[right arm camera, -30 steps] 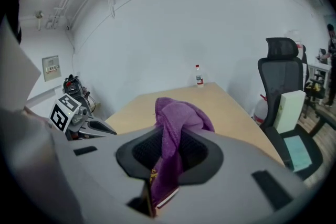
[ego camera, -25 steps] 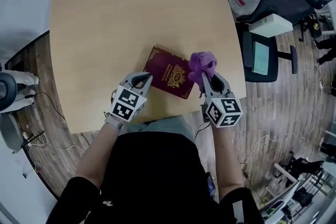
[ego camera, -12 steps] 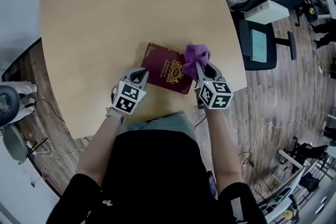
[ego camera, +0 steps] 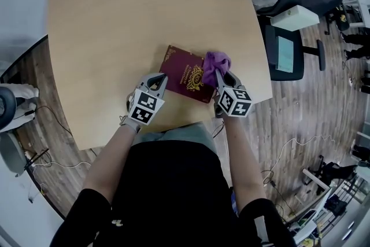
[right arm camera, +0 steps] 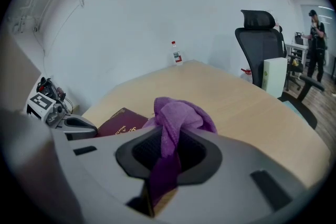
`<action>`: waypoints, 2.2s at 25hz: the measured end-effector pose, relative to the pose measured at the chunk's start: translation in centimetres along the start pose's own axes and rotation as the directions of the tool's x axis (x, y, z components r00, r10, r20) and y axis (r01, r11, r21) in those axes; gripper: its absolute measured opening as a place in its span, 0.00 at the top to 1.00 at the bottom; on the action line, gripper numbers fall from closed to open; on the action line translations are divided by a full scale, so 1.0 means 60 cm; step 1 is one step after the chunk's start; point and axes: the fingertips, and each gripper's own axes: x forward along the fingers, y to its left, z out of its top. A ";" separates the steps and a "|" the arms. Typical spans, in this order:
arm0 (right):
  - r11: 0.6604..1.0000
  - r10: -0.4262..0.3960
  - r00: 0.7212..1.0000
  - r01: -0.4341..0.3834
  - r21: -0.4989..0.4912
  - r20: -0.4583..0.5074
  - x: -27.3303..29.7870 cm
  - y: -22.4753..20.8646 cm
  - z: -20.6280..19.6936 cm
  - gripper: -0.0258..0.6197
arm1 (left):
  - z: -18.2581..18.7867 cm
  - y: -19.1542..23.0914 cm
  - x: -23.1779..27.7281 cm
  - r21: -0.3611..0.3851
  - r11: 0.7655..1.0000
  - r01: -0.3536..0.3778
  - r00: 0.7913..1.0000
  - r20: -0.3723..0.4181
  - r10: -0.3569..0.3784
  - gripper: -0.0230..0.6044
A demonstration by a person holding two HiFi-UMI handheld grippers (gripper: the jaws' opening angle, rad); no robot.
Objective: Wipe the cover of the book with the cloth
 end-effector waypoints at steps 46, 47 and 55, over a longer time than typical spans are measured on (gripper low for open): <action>0.961 0.272 0.949 -0.276 -0.009 -0.159 -0.115 0.116 -0.146 0.85 | -0.007 0.005 0.000 -0.051 0.998 -0.024 0.998 0.049 0.027 0.93; 0.960 0.275 0.947 -0.281 -0.014 -0.165 -0.115 0.119 -0.148 0.85 | -0.005 0.005 0.001 -0.051 0.998 -0.023 0.998 0.053 0.026 0.93; 0.953 0.288 0.936 -0.301 -0.031 -0.203 -0.102 0.140 -0.148 0.85 | -0.005 0.004 0.001 -0.050 0.999 -0.020 0.998 0.061 0.023 0.93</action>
